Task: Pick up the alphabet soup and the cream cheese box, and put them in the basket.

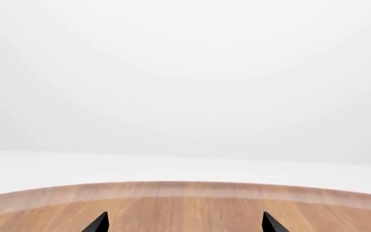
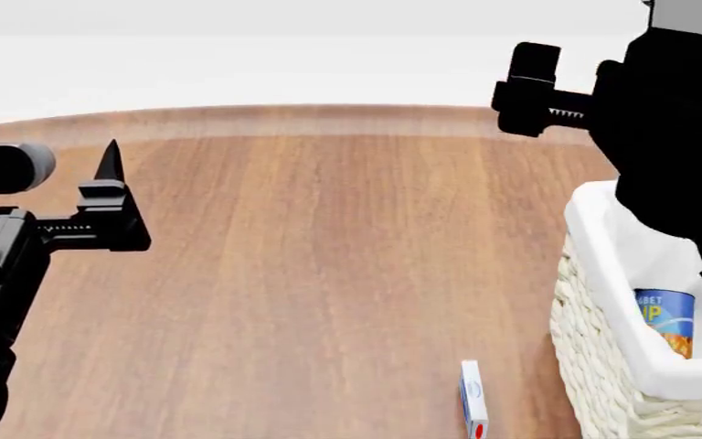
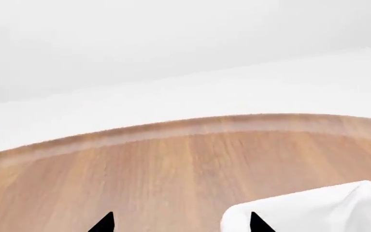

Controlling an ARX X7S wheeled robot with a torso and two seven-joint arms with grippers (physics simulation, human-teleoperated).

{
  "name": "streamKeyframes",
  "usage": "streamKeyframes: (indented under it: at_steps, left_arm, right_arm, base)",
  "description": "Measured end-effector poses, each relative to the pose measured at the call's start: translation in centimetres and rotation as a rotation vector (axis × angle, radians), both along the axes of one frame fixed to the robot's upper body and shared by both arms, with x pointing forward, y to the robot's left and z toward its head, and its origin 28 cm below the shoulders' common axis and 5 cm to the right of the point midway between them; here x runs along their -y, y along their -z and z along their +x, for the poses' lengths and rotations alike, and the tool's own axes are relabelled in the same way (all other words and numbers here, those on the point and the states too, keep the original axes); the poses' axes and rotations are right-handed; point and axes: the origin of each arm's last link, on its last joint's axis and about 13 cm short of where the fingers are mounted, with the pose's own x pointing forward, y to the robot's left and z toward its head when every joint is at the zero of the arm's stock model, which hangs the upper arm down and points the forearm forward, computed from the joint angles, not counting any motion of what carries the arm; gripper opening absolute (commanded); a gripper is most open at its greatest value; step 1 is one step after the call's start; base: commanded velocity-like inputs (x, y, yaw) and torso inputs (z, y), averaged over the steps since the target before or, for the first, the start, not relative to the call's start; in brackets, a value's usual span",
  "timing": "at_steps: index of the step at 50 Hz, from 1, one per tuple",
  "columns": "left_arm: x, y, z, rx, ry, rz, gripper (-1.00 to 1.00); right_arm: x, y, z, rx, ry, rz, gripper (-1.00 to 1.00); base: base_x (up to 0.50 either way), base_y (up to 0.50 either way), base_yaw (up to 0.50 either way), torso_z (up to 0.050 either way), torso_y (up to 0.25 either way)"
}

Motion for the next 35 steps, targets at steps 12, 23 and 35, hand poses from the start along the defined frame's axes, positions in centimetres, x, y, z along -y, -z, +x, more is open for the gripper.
streamKeyframes:
  at_steps: [12, 23, 35]
  left_arm:
    - [0.0, -0.1, 0.0, 0.001, 0.0, -0.003, 1.0]
    - [0.0, -0.1, 0.0, 0.0, 0.0, -0.004, 1.0]
    - [0.0, -0.1, 0.0, -0.001, 0.0, -0.006, 1.0]
  right_arm:
    - [-3.7, -1.0, 1.3, -0.061, -0.17, -0.069, 1.0]
    - [-5.5, -0.3, 2.7, -0.131, -0.239, -0.088, 1.0]
    - [-6.8, 1.3, 3.5, -0.225, -0.289, -0.09, 1.0]
  base:
    - [0.0, 0.0, 0.0, 0.0, 0.0]
    - [0.0, 0.0, 0.0, 0.0, 0.0]
    - [0.0, 0.0, 0.0, 0.0, 0.0]
